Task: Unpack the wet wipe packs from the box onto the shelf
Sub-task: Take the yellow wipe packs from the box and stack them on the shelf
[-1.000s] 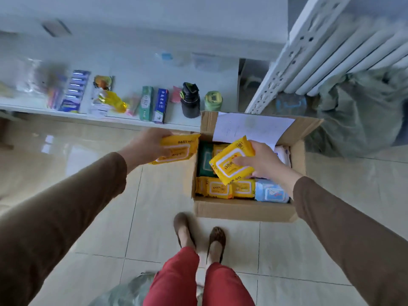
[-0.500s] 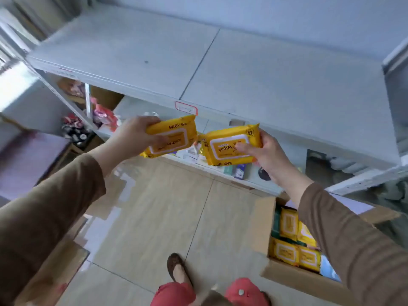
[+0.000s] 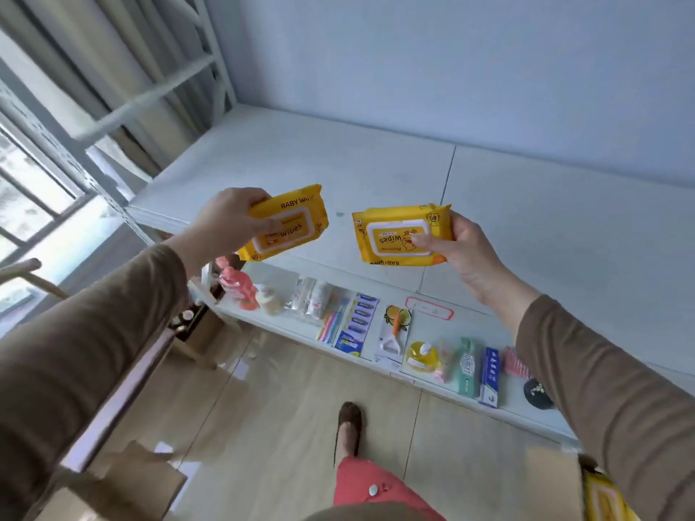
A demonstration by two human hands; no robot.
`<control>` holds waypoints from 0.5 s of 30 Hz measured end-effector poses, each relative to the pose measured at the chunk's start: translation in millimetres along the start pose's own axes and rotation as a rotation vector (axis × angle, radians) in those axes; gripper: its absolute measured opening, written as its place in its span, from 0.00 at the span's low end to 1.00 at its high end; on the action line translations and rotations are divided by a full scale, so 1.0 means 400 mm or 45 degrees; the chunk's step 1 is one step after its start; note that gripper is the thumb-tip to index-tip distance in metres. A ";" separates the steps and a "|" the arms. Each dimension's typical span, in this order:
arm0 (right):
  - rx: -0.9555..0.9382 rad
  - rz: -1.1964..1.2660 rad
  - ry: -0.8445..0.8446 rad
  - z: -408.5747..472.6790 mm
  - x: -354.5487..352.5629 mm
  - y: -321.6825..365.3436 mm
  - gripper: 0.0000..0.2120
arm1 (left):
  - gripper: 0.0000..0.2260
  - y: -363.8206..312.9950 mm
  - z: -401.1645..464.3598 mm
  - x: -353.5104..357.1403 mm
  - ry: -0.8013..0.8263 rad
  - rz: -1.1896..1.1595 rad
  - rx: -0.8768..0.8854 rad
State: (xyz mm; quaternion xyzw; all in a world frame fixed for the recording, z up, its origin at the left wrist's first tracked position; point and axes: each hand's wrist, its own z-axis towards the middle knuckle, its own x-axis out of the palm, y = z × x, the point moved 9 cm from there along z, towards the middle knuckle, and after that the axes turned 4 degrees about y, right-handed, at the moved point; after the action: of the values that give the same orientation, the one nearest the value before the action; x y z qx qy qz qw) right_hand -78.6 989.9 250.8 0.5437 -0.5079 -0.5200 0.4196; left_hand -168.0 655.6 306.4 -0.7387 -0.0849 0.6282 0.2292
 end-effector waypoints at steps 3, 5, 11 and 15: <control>0.002 -0.003 0.004 0.181 0.062 0.014 0.19 | 0.09 0.089 0.156 -0.047 0.003 0.018 0.001; -0.006 -0.002 0.016 0.295 0.111 0.035 0.20 | 0.08 0.141 0.252 -0.076 0.009 0.053 0.006; -0.002 0.013 -0.048 0.603 0.244 0.089 0.14 | 0.06 0.282 0.533 -0.167 -0.009 0.142 0.019; -0.005 0.003 -0.180 0.799 0.297 0.099 0.12 | 0.06 0.347 0.748 -0.197 0.032 0.154 0.101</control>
State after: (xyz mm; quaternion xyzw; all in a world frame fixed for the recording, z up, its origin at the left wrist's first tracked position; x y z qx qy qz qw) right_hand -406.9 890.4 238.8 0.5043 -0.5358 -0.5577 0.3841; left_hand -495.4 570.4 283.0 -0.7407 -0.0123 0.6343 0.2208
